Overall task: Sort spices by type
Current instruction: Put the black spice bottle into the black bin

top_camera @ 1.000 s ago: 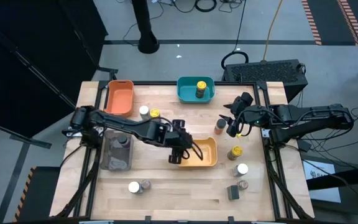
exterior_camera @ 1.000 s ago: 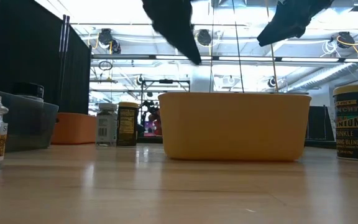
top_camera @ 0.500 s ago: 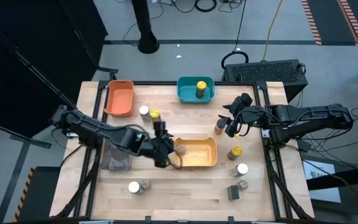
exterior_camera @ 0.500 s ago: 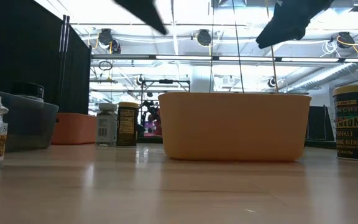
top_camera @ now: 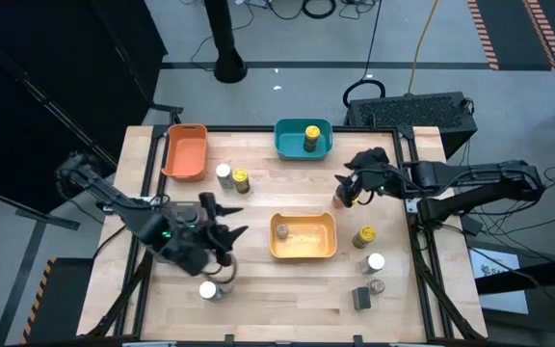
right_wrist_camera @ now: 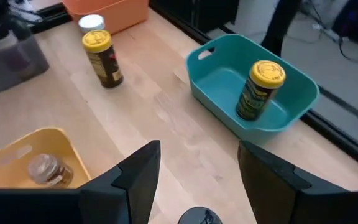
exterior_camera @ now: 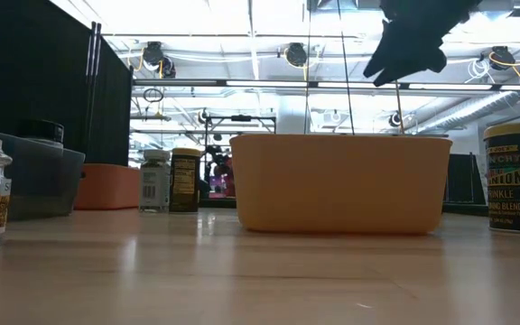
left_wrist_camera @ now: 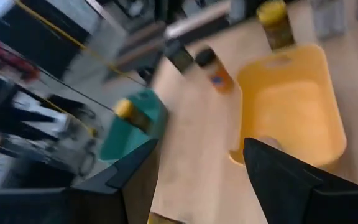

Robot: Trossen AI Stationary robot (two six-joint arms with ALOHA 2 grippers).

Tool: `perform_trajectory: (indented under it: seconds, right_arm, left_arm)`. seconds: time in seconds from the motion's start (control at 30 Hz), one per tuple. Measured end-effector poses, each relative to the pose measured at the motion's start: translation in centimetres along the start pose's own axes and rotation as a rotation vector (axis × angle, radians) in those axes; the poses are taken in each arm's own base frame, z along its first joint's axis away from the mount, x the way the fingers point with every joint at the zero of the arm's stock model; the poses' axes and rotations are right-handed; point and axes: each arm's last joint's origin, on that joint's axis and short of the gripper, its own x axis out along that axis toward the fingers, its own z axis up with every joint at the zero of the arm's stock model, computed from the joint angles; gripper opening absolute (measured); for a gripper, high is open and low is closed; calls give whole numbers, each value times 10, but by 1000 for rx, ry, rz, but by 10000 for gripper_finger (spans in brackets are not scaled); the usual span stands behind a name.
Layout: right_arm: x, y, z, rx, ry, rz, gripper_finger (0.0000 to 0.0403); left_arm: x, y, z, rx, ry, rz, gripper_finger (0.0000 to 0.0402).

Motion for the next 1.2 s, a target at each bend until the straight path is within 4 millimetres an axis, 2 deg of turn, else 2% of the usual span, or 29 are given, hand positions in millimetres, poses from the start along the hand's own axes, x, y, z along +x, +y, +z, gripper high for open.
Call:
perform_trajectory:
  seconds: [0.17, 0.3, 0.4, 0.6, 0.67, 0.87, 1.2]
  right_arm:
    - [-2, -1, 20, 52, 123, -51, 199]
    - [3, -2, 32, 91, 320, -154, 199]
    - [14, -3, 35, 58, 473, -209, 200]
    - [37, -6, 36, 80, 682, -86, 228]
    - [41, -7, 37, 128, 719, -32, 241]
    - [52, -19, 35, 235, 784, -130, 273]
    - [83, -14, 27, 263, 849, -163, 305]
  left_arm:
    - [-24, 10, 5, 35, -80, 59, 238]
    - [-30, 15, 2, 65, -71, 125, 238]
    - [-33, 20, -4, 61, -47, 180, 238]
    - [-36, 35, -24, 66, 3, 364, 238]
    - [-39, 40, -32, 59, 16, 386, 238]
    - [-38, 53, -44, 16, 52, 432, 238]
    - [-31, 62, -45, 27, 55, 534, 238]
